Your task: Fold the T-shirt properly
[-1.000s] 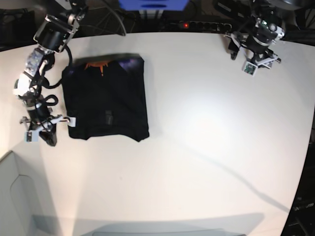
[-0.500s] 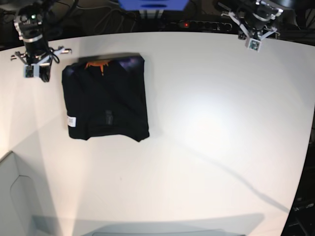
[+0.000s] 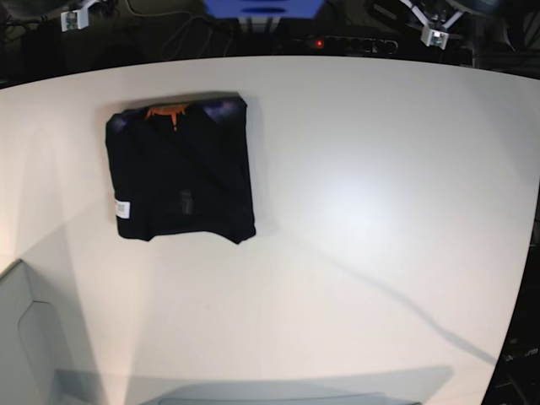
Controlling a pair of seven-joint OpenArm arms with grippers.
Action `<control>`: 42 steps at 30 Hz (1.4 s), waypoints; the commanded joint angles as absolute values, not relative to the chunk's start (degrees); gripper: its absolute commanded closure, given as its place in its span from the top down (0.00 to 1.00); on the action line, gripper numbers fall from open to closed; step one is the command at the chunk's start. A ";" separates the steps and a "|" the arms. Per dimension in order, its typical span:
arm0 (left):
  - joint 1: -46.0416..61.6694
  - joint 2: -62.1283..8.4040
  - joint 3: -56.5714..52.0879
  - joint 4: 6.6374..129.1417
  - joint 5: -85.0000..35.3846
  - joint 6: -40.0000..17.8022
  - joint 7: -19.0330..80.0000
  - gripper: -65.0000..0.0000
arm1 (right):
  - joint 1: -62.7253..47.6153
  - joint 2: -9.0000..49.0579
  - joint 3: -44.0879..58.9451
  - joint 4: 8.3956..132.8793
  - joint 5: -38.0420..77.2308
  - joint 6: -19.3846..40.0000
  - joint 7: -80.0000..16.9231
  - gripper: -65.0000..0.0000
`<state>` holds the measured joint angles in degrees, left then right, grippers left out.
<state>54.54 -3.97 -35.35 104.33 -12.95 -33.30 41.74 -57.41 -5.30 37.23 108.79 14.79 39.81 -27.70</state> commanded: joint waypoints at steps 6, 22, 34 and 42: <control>52.44 -2.33 -32.31 90.15 -9.54 -33.27 30.90 0.00 | -53.05 0.75 32.75 90.33 15.16 40.00 -26.42 0.00; 24.92 -7.52 -30.73 36.00 -3.56 -33.27 14.99 0.00 | -31.69 2.86 22.02 42.42 8.48 39.08 0.31 0.00; 8.66 -11.03 -17.01 12.18 0.22 -17.19 2.51 0.00 | -13.41 6.55 -6.73 7.87 8.40 1.45 22.02 0.00; 4.44 -8.66 -11.56 6.55 0.04 -10.86 2.59 0.00 | -8.57 4.53 -18.51 6.29 8.57 -11.38 11.03 0.00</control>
<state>4.14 -8.03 -11.53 6.50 -0.01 -11.33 2.76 -8.14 3.40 -18.61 6.39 8.32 -9.58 10.90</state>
